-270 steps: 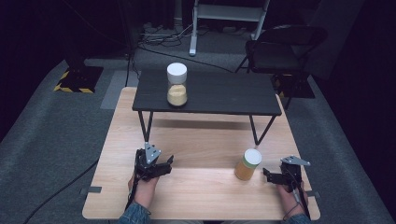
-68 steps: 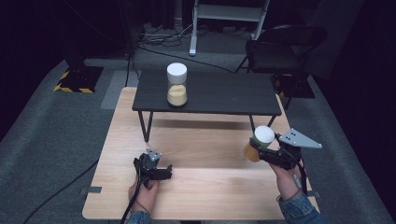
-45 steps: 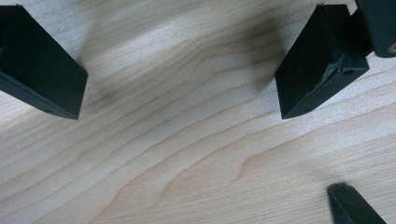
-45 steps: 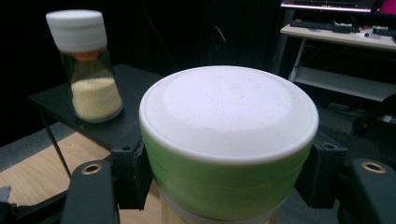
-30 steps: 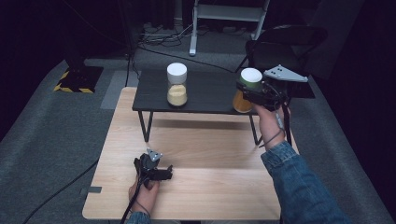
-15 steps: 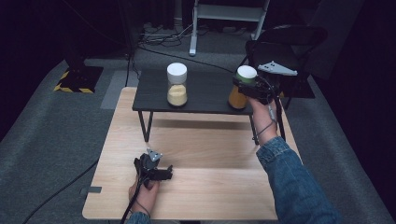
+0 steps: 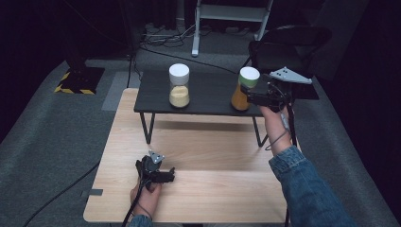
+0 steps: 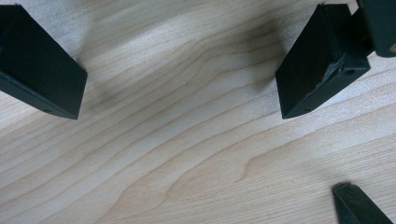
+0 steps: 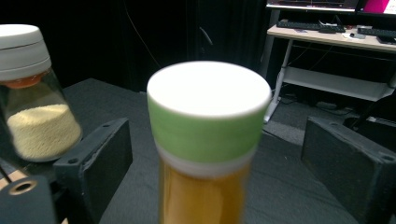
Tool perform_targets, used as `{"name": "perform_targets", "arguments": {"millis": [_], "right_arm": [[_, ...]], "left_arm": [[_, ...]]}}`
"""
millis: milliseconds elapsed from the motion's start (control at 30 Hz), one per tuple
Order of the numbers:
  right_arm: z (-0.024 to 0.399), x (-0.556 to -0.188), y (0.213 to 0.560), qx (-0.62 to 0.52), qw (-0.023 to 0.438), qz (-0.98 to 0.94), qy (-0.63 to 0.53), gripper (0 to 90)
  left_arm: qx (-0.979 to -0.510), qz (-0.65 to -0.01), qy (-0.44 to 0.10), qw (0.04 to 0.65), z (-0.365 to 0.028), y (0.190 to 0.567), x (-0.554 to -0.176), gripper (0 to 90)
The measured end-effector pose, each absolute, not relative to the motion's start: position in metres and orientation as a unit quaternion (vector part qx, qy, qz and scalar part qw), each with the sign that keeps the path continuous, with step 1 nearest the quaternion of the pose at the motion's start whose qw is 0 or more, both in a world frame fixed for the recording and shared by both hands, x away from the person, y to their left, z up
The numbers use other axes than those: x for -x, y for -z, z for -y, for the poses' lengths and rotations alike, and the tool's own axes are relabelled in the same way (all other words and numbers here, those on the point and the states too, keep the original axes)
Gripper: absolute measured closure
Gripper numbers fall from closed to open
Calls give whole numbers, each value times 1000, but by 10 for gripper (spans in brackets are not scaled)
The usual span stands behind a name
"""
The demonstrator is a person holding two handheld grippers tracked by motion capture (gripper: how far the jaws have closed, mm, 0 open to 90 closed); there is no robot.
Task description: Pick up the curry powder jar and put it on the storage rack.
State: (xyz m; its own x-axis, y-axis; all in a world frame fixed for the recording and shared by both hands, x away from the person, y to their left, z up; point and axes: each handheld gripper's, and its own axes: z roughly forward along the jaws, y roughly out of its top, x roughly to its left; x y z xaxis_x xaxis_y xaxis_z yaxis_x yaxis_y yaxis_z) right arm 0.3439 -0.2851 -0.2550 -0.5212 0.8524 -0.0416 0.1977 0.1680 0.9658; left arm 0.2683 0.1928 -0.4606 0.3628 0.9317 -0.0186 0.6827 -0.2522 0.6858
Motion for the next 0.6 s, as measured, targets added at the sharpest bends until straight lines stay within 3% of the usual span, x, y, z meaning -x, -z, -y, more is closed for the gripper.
{"name": "perform_targets", "arguments": {"millis": [400, 600], "right_arm": [[310, -315, 278, -361, 319, -700, -528, 72], [319, -303, 308, -376, 310, -704, -517, 72]], "left_arm": [[-765, -527, -201, 309, -193, 461, -268, 17], [-765, -527, -201, 309, -193, 461, -268, 17]]}}
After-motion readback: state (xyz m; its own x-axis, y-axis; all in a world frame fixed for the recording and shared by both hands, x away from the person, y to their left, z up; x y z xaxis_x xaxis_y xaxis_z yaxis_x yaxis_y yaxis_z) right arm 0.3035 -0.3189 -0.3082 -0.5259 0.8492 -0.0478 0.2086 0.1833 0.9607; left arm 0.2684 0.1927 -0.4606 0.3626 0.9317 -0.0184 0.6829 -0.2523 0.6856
